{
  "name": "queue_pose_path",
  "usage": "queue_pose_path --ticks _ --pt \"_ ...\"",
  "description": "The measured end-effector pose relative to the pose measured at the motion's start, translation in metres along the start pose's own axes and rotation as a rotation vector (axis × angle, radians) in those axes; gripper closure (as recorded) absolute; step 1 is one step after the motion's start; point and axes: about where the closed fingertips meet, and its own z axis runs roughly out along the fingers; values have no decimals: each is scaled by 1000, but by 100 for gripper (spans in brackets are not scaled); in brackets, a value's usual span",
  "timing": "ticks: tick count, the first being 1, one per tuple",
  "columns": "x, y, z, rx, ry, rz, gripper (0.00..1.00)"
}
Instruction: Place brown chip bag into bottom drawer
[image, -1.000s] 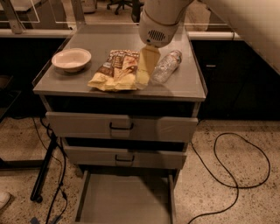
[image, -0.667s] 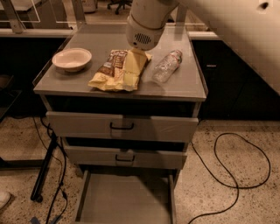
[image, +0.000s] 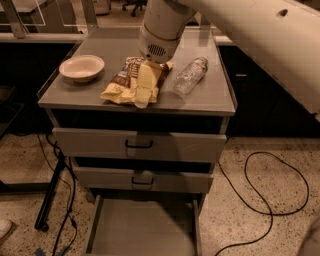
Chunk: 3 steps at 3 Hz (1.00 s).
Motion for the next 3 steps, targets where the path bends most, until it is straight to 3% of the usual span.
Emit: queue_pose_path --ticks 3 --pt "-31 -36 52 -59 -29 -18 0"
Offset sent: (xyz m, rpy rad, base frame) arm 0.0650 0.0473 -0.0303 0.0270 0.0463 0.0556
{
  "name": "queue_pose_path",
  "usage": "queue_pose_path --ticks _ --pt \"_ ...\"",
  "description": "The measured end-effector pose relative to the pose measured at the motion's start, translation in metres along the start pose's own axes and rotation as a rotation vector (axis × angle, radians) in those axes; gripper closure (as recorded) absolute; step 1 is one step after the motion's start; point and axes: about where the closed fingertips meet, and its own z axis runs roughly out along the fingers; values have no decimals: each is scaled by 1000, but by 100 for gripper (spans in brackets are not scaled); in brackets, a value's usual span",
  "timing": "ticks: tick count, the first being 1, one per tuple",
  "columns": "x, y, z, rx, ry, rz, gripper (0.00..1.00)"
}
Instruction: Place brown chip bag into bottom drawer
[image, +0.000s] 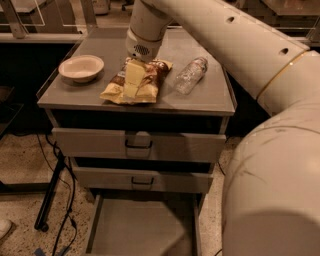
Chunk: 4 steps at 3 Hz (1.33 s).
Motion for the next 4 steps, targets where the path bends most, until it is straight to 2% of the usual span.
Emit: queue_pose_path --ticks 1,2,3,4 --pt "-2 -13 13 1 4 0 0" --pt "8 -15 24 15 29 30 0" --pt "21 -9 41 14 58 67 0" --pt "27 -4 56 9 64 80 0"
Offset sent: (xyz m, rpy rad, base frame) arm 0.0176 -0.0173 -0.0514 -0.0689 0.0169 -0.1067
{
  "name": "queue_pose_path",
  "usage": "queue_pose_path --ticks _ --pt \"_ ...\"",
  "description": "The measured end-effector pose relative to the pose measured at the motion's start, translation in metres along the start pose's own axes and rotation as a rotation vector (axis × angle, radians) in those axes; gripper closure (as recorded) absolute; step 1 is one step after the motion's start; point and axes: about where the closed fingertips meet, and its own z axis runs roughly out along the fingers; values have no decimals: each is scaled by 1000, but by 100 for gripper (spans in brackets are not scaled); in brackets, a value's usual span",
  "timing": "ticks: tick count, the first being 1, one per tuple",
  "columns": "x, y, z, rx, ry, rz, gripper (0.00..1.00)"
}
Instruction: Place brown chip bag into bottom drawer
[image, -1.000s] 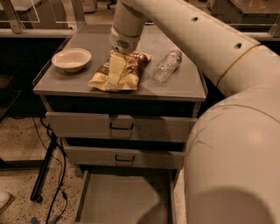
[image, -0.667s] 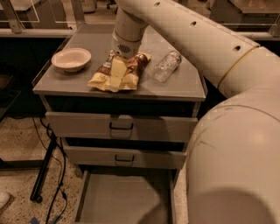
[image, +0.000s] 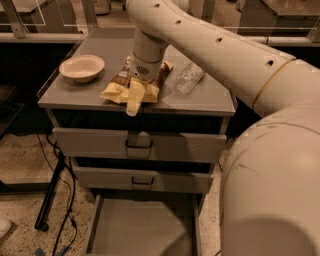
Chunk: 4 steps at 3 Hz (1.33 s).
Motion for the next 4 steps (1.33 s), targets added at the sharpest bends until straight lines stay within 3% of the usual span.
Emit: queue_pose_path --ticks 1,4 --pt "1 1 2 -1 1 1 15" --pt "1 1 3 -1 1 1 86"
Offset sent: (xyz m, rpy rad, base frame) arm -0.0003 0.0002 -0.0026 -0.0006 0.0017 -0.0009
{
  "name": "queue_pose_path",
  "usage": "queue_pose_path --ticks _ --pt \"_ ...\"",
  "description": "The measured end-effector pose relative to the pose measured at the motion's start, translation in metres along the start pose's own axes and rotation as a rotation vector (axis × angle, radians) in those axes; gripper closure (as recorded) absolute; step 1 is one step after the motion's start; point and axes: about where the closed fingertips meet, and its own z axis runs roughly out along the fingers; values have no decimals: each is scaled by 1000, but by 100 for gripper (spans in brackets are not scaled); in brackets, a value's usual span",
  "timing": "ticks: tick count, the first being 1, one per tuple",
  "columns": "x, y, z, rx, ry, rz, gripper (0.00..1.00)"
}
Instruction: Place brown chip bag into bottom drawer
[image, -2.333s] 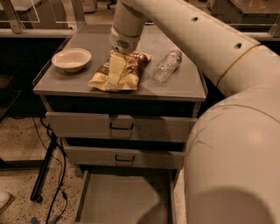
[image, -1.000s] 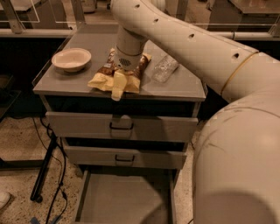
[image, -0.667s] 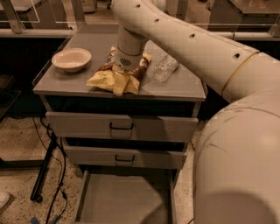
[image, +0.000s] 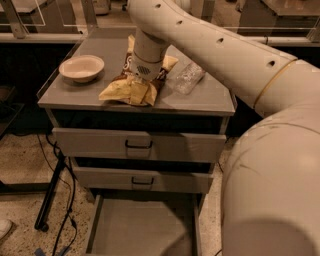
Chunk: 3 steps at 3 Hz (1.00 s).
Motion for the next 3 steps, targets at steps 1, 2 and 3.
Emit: queue_pose_path --ticks 1,2,3 --pt "0 0 -1 0 0 0 100" --pt "-2 -1 -7 0 0 0 100" --pt "-1 -4 -15 29 -16 18 100"
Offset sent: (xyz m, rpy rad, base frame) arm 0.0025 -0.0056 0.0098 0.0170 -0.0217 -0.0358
